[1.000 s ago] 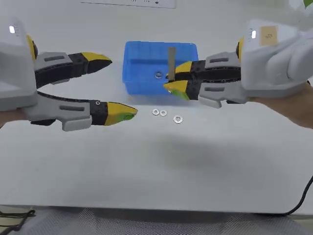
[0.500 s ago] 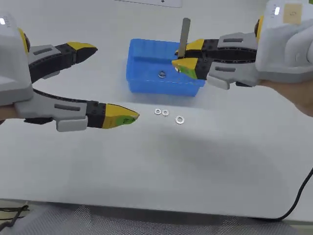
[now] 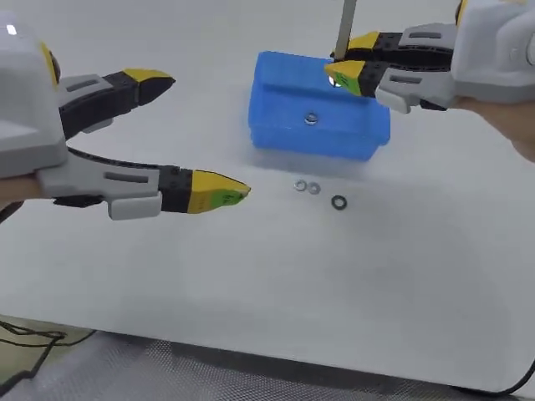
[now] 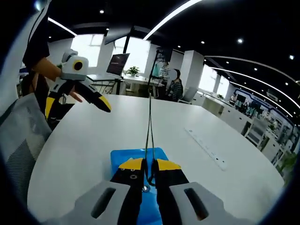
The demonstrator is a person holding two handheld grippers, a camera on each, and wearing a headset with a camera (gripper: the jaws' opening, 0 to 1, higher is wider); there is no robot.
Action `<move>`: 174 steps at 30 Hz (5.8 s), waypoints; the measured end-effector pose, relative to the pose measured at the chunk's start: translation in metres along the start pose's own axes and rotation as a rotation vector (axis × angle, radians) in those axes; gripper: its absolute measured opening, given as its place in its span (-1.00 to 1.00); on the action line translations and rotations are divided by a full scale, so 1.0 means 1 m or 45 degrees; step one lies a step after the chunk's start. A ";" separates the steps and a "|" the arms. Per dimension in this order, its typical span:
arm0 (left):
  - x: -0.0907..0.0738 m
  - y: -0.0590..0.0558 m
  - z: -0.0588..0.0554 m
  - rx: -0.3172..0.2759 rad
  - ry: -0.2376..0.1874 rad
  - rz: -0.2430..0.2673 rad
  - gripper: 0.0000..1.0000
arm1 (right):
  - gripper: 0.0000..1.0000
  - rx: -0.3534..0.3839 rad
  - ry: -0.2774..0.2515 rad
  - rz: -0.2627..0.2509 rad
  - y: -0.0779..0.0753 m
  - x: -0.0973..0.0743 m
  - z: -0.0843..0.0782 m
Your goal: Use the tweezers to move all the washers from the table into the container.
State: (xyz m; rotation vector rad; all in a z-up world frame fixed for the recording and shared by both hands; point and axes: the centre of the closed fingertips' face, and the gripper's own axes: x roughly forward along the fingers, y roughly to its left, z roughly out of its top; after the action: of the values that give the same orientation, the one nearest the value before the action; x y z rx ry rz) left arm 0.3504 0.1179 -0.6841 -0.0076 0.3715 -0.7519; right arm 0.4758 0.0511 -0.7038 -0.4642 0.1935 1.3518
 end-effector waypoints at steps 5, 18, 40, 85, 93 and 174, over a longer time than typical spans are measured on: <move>-0.004 0.006 -0.002 -0.026 -0.007 0.028 0.99 | -0.82 0.065 0.029 0.013 -0.008 0.014 -0.027; -0.002 0.003 0.000 -0.023 0.020 0.041 0.99 | -0.81 0.099 0.082 0.078 0.007 0.024 -0.050; -0.003 -0.003 0.007 0.016 0.029 -0.020 0.99 | -0.81 0.116 0.074 0.079 0.016 0.025 -0.052; 0.008 -0.004 0.016 0.031 0.045 -0.054 0.99 | -0.86 0.115 -0.074 0.073 0.019 0.022 -0.031; 0.043 0.017 0.048 0.057 -0.069 -0.084 0.75 | -0.86 0.112 -0.077 0.086 0.019 0.014 -0.028; 0.111 -0.021 0.092 0.455 -0.163 -0.505 -0.93 | -0.24 0.075 -0.042 0.124 0.023 -0.013 -0.016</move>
State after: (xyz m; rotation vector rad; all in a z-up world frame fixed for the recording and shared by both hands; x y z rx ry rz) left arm 0.4416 0.0167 -0.6313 0.2115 0.1082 -1.1965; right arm 0.4531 0.0363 -0.7179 -0.3869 0.2310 1.4442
